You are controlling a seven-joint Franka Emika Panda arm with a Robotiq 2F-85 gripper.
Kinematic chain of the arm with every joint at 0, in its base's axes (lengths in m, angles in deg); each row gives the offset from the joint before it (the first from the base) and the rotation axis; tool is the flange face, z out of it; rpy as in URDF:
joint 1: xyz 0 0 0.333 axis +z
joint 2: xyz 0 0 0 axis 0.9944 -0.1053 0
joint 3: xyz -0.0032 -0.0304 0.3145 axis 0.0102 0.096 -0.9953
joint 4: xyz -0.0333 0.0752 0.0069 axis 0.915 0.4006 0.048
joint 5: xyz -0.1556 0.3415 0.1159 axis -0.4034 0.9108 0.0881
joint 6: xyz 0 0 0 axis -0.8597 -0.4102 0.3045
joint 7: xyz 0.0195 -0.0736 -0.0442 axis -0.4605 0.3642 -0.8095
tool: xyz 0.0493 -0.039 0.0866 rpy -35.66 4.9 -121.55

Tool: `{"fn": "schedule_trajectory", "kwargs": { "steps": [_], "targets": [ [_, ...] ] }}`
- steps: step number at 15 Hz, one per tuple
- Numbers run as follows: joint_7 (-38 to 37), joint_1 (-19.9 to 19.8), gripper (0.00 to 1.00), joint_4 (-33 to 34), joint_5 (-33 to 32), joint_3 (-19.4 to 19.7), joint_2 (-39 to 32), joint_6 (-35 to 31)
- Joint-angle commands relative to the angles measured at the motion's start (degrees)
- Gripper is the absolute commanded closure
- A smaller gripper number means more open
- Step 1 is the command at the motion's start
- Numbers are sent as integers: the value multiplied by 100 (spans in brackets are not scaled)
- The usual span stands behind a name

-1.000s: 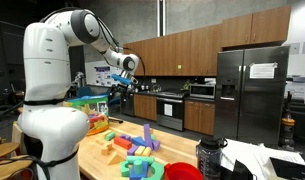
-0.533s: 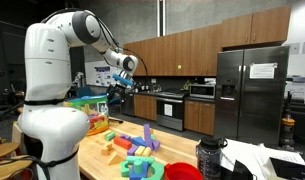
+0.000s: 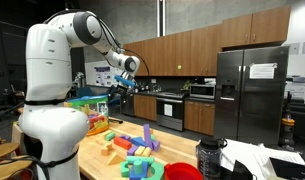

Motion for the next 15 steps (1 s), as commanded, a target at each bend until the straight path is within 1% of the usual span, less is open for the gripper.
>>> {"fn": "schedule_trajectory", "kwargs": {
  "steps": [1,5,8,12,14,15],
  "targets": [
    [-703,-19,0,-143,50,12,69,-609],
    [-1633,-90,0,-345,209,101,71,-1256],
    [-2113,-221,0,-530,322,229,173,-1669],
    [-2438,-484,0,-879,616,476,512,-2142],
    [-2427,-587,0,-1020,683,581,600,-2183],
    [-2234,-620,0,-1084,744,618,643,-2107]
  ]
}}
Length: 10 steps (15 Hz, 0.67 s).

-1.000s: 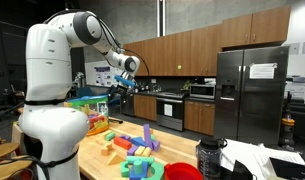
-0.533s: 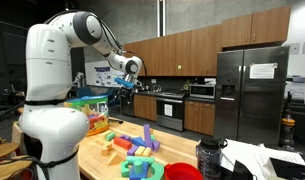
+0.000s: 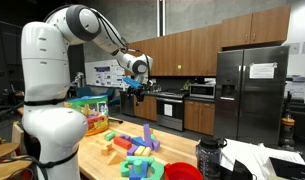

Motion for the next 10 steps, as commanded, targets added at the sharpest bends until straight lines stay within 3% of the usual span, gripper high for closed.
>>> {"fn": "schedule_trajectory", "kwargs": {
  "steps": [1,6,10],
  "targets": [
    [431,-88,0,-405,254,94,351,166],
    [1267,111,0,-598,-58,-77,361,892],
    [1327,112,0,-754,-337,-56,410,1127]
  ]
}}
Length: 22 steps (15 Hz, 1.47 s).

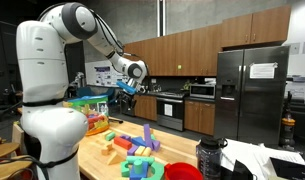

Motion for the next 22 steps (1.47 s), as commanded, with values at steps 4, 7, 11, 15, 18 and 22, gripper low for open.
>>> {"fn": "schedule_trajectory", "kwargs": {
  "steps": [4,7,11,15,18,22],
  "targets": [
    [-123,-291,0,-396,4,298,249,-324],
    [-49,-435,0,-320,102,458,118,-441],
    [-143,-337,0,-756,267,366,224,-1014],
    [-160,-103,0,-1674,1082,126,315,-2004],
    [9,38,0,-2361,1977,-1,247,-2872],
    [-75,81,0,-2878,2073,-56,384,-3590]
  ]
}}
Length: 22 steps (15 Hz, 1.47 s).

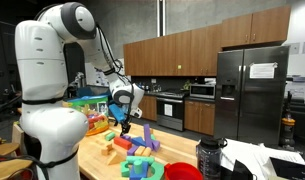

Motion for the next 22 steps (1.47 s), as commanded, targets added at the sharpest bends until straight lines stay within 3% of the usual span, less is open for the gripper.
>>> {"fn": "schedule_trajectory", "kwargs": {
  "steps": [1,7,12,22],
  "targets": [
    [-346,11,0,-433,-488,-53,571,-473],
    [-2037,56,0,-392,-2714,-362,1534,-392],
    [-2098,308,0,-268,-2691,-416,1216,44],
    [-1953,55,0,80,-2788,-98,409,129]
  ]
}}
